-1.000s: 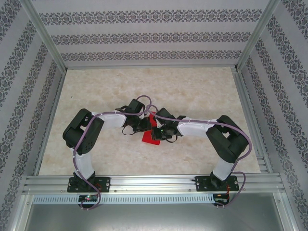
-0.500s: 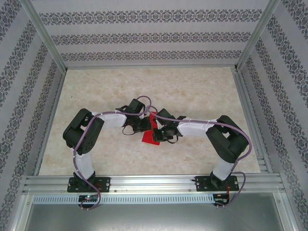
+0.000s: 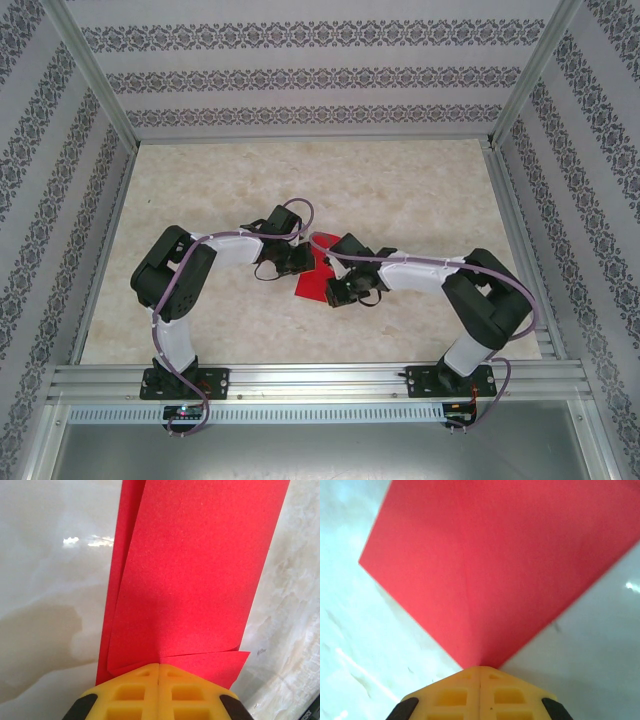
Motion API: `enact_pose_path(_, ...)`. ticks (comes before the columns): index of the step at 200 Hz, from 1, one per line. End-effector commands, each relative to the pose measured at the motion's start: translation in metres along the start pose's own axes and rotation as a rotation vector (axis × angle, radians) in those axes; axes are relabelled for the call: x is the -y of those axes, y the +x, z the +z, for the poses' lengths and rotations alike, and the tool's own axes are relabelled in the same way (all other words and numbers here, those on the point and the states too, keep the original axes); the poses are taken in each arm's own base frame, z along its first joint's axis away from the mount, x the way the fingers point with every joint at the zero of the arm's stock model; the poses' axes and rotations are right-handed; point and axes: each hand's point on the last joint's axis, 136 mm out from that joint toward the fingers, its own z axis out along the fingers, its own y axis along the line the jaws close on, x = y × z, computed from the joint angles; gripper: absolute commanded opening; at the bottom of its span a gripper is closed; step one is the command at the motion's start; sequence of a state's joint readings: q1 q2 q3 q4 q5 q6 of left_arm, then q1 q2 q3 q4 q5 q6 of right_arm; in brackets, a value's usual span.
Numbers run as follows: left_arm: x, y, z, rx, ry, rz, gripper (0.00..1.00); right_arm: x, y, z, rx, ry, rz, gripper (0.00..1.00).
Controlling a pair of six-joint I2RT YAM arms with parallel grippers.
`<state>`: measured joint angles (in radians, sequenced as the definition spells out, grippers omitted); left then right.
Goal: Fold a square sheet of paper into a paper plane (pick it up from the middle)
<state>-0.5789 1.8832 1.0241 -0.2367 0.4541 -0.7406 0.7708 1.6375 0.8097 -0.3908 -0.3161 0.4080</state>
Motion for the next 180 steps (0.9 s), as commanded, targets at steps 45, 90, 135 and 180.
enact_pose_path(45,-0.069,0.036,0.019,-0.095,-0.240,-0.101,0.03,-0.018,-0.033,-0.027,0.127,-0.005,-0.006,0.07)
enact_pose_path(90,-0.067,0.037,0.019,-0.099,-0.227,-0.101,0.03,-0.022,-0.056,-0.007,0.138,-0.023,0.047,0.07)
enact_pose_path(135,-0.066,0.038,0.020,-0.103,-0.221,-0.105,0.03,-0.022,-0.065,0.005,0.131,-0.013,0.065,0.07)
enact_pose_path(180,-0.067,0.039,0.021,-0.101,-0.220,-0.109,0.03,-0.015,-0.066,0.015,0.127,0.013,0.107,0.07)
